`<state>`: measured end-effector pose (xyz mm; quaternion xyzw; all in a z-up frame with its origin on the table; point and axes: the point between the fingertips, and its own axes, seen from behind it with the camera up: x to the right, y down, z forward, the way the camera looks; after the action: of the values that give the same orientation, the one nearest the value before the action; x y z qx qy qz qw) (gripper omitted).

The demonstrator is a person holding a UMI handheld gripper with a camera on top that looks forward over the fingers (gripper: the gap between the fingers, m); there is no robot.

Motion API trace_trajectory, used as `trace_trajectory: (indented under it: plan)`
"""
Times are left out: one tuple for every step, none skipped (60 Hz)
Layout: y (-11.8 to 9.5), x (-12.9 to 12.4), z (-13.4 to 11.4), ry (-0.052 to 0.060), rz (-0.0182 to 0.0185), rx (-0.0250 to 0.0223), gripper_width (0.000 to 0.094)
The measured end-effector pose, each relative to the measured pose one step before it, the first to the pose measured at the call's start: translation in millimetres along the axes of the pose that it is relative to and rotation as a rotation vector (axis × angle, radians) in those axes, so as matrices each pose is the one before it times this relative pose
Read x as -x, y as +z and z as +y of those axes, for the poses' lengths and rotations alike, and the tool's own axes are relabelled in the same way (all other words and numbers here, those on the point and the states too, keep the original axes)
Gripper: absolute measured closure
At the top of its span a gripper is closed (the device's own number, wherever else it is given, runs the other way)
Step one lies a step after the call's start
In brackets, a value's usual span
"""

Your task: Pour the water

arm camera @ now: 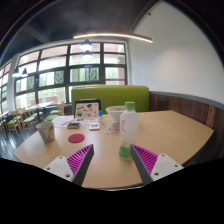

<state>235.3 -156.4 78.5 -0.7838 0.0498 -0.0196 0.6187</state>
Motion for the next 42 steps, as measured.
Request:
trace_trajectory:
  plan:
    - [5.07, -5.97, -0.47, 0.0011, 0.01321, 0.00122, 0.0108]
    - [5.33, -5.83, -0.02, 0.0011, 0.01267, 0.00231, 0.0110]
    - [5.06, -4.70, -0.13, 0.0009, 0.00917, 0.00154, 0.0112]
    - [5.12, -3.84, -0.81, 0.0009, 0.00566, -0.00051, 0.0112]
    - [5.39, -3.06, -1.09, 0.0012, 0.00366, -0.00140, 0.0112]
    - [3.88, -6.35, -0.72, 0.0022, 0.00301, 0.00045, 0.0112]
    - [13.10, -5.62, -1.82, 0.0004, 0.00185, -0.00004, 0.0112]
    - [6.24, -3.17, -0.75, 0.0012, 0.00291, 0.00091, 0.0111]
    - [6.48, -2.58, -0.64, 0.0005, 0.00290, 0.00182, 0.0111]
    - [6.49, -2.40, -0.18, 0.0003, 0.00319, 0.00276, 0.0114]
    - [5.94, -1.93, -0.79, -0.0001, 0.00185, 0.00124, 0.0111]
    - [5.93, -1.50, -1.84, -0.0008, 0.00013, -0.00268, 0.0109]
    - [5.74, -1.04, -2.58, -0.0018, -0.00113, -0.00564, 0.0111]
    - [6.67, -2.87, -2.82, -0.0033, -0.00093, -0.00661, 0.0112]
    - [6.04, -0.47, -2.02, -0.0053, -0.00233, -0.00682, 0.0114]
    - [5.78, 2.04, -1.26, -0.0079, -0.00241, -0.00519, 0.0120]
    - [5.46, 0.75, -1.45, -0.0108, -0.00565, -0.00372, 0.0137]
    - [4.64, 1.04, -1.35, -0.0129, -0.00520, -0.00405, 0.0131]
    - [4.98, 0.43, -1.65, -0.0145, -0.00264, -0.00543, 0.0259]
    - [5.07, -2.57, -0.52, -0.0154, 0.00661, -0.00327, 0.0387]
    - [4.06, -2.39, 0.81, -0.0170, 0.00829, 0.00107, 0.0516]
    - [1.23, -2.35, 0.47, -0.0051, 0.00706, 0.00010, 0.0513]
    - [1.87, -1.70, -1.77, -0.0007, 0.00878, -0.00877, 0.0515]
    - [1.91, -0.60, -1.14, -0.0028, 0.00521, -0.00567, 0.0524]
    - [1.37, 1.38, -0.45, -0.0081, -0.00153, -0.00520, 0.0538]
    - [-2.22, 5.24, -1.43, -0.0100, -0.00740, -0.00446, 0.0551]
    - [1.60, 2.93, -0.55, -0.0088, -0.00624, -0.00709, 0.0554]
    - [2.00, 3.70, -0.85, -0.0085, -0.00432, -0.00579, 0.0565]
    - [1.01, 1.73, -0.05, -0.0039, -0.00366, -0.00320, 0.0590]
    - [-0.29, 0.08, -0.02, 0.0032, 0.00125, -0.00102, 0.0591]
    - [0.12, -0.34, -0.36, 0.0046, 0.00318, -0.00158, 0.0592]
    - [0.25, -0.11, 0.41, 0.0018, 0.00105, 0.00276, 0.0632]
    - [-0.15, -0.30, 0.46, 0.0032, 0.00268, 0.00414, 0.0632]
    - [-0.18, 0.10, 0.15, -0.0015, 0.00102, 0.00334, 0.0632]
    - [-0.23, 0.31, 0.26, -0.0053, -0.00114, 0.00347, 0.0632]
    - [-0.48, 0.60, -0.16, -0.0053, -0.00105, 0.00219, 0.0631]
    - [-0.14, 0.93, -0.12, -0.0060, -0.00166, 0.00223, 0.0657]
    - [0.13, 0.73, 0.21, -0.0056, 0.00006, 0.00325, 0.0656]
    - [0.35, 0.52, -0.36, -0.0066, 0.00184, 0.00160, 0.0656]
    - [2.25, 1.05, 0.72, -0.0065, 0.00138, 0.00128, 0.0656]
    - [-0.21, 1.40, -0.30, -0.0102, 0.00270, 0.00404, 0.0657]
    - [1.15, 2.67, 1.24, -0.0171, 0.00219, 0.00309, 0.0657]
